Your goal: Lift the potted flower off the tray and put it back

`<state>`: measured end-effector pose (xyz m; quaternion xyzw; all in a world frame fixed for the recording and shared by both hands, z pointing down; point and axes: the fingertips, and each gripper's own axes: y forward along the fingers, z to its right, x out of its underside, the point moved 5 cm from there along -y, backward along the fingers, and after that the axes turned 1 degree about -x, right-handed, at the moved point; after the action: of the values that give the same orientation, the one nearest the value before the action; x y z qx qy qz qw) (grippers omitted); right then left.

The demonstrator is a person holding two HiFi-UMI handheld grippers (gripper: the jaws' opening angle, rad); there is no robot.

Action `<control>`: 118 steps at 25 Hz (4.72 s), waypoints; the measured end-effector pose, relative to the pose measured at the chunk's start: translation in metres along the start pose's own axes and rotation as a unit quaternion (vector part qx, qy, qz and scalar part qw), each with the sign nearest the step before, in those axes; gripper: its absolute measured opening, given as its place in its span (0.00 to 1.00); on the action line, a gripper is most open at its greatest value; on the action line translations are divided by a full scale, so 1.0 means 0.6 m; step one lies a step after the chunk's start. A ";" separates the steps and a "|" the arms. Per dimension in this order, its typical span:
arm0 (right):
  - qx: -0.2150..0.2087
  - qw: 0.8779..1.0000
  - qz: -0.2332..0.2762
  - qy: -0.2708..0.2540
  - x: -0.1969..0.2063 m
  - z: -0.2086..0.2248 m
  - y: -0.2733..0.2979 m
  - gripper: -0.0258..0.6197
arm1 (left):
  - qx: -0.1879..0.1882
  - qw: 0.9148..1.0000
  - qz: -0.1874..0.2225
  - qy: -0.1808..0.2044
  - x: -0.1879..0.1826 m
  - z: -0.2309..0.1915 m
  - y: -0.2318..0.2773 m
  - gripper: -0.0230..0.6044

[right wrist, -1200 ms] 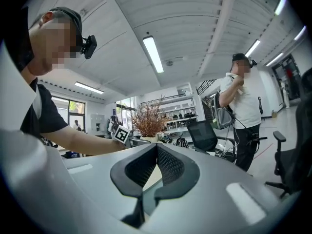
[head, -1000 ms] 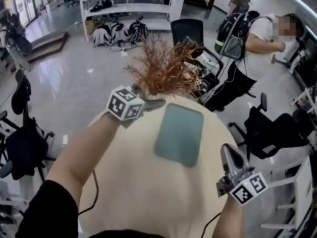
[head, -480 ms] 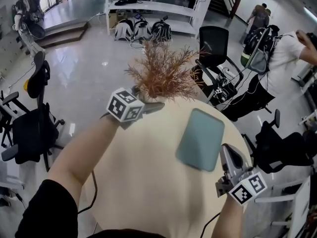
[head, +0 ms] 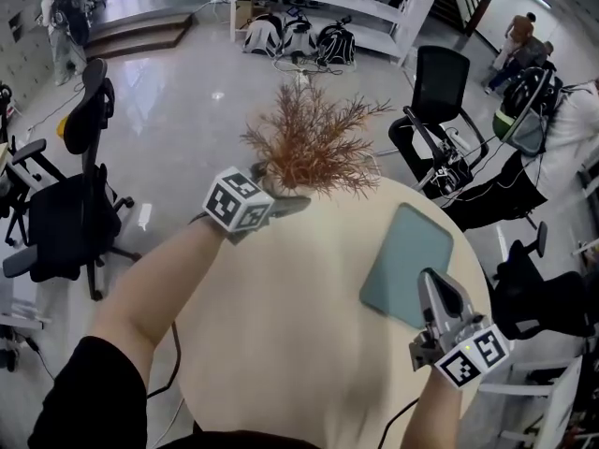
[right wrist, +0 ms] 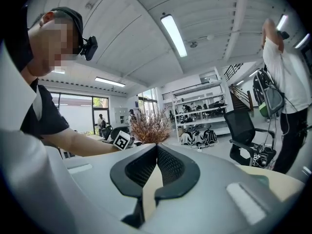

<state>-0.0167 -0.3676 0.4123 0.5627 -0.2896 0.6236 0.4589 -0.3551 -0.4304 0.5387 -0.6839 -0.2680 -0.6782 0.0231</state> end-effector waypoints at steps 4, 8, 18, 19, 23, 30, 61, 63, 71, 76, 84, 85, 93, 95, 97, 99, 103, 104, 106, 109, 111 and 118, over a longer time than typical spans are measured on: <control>-0.007 1.000 -0.012 0.001 0.016 -0.001 0.025 0.06 | -0.002 1.000 -0.013 -0.012 0.051 -0.013 0.002 0.82; -0.016 1.000 -0.024 0.000 0.034 -0.004 0.050 0.06 | 0.002 1.000 -0.027 -0.014 0.095 -0.022 0.011 0.82; -0.014 0.999 -0.041 0.007 0.066 0.014 0.076 0.06 | 0.001 0.999 -0.047 -0.022 0.166 -0.038 0.035 0.82; -0.015 0.999 -0.042 0.009 0.069 0.016 0.078 0.06 | 0.000 0.999 -0.050 -0.021 0.173 -0.037 0.038 0.82; -0.018 0.999 -0.048 0.013 0.084 0.021 0.085 0.06 | -0.002 0.999 -0.051 -0.009 0.194 -0.035 0.044 0.82; -0.015 0.998 -0.051 0.021 0.090 0.026 0.082 0.06 | 0.000 0.998 -0.065 0.007 0.225 -0.035 0.051 0.83; 0.042 0.999 -0.027 0.006 -0.036 -0.132 -0.040 0.06 | -0.032 0.997 0.024 -0.063 0.089 0.058 -0.355 0.52; 0.049 0.999 -0.024 0.006 -0.052 -0.159 -0.060 0.06 | -0.019 0.997 0.047 -0.063 0.052 0.082 -0.398 0.39; 0.067 0.996 -0.021 0.046 -0.062 -0.232 -0.148 0.06 | -0.030 0.993 0.081 -0.077 -0.028 0.159 -0.527 0.03; 0.073 0.996 -0.023 0.043 -0.065 -0.231 -0.219 0.06 | -0.027 0.991 0.102 -0.081 -0.070 0.232 -0.555 0.03; 0.099 0.994 0.015 0.046 -0.094 -0.205 -0.348 0.06 | 0.008 0.987 0.135 -0.083 -0.159 0.373 -0.525 0.03; 0.101 0.994 0.019 0.046 -0.100 -0.204 -0.364 0.06 | 0.016 0.987 0.137 -0.080 -0.174 0.392 -0.517 0.03; 0.122 0.992 0.029 0.034 -0.111 -0.204 -0.469 0.06 | 0.092 0.983 0.138 -0.080 -0.239 0.521 -0.451 0.03; 0.126 0.991 0.031 0.031 -0.113 -0.203 -0.486 0.06 | 0.114 0.980 0.138 -0.083 -0.249 0.545 -0.440 0.03; 0.130 0.991 0.033 0.028 -0.115 -0.203 -0.497 0.06 | 0.133 0.978 0.135 -0.081 -0.257 0.566 -0.431 0.03; 0.132 0.990 0.034 0.026 -0.117 -0.202 -0.503 0.06 | 0.144 0.978 0.131 -0.076 -0.260 0.579 -0.424 0.03; 0.130 0.990 0.038 0.026 -0.118 -0.198 -0.502 0.06 | 0.156 0.973 0.148 -0.084 -0.270 0.587 -0.419 0.03; 0.128 0.991 0.039 0.026 -0.118 -0.197 -0.501 0.06 | 0.156 0.972 0.155 -0.087 -0.273 0.585 -0.419 0.03; 0.124 0.991 0.039 0.025 -0.117 -0.195 -0.495 0.06 | 0.150 0.971 0.162 -0.088 -0.275 0.577 -0.419 0.04; 0.117 0.992 0.033 0.022 -0.117 -0.193 -0.480 0.06 | 0.134 0.976 0.154 -0.076 -0.268 0.557 -0.419 0.07; 0.110 0.993 0.029 0.023 -0.118 -0.192 -0.465 0.06 | 0.122 0.979 0.145 -0.073 -0.256 0.539 -0.421 0.11; 0.093 0.995 0.024 0.020 -0.126 -0.167 -0.387 0.06 | 0.089 0.986 0.124 -0.063 -0.216 0.452 -0.395 0.29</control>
<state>0.1439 -0.2027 0.2832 0.5834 -0.2348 0.6699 0.3947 -0.1928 -0.1637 0.3169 -0.7487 -0.2415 -0.5988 0.1505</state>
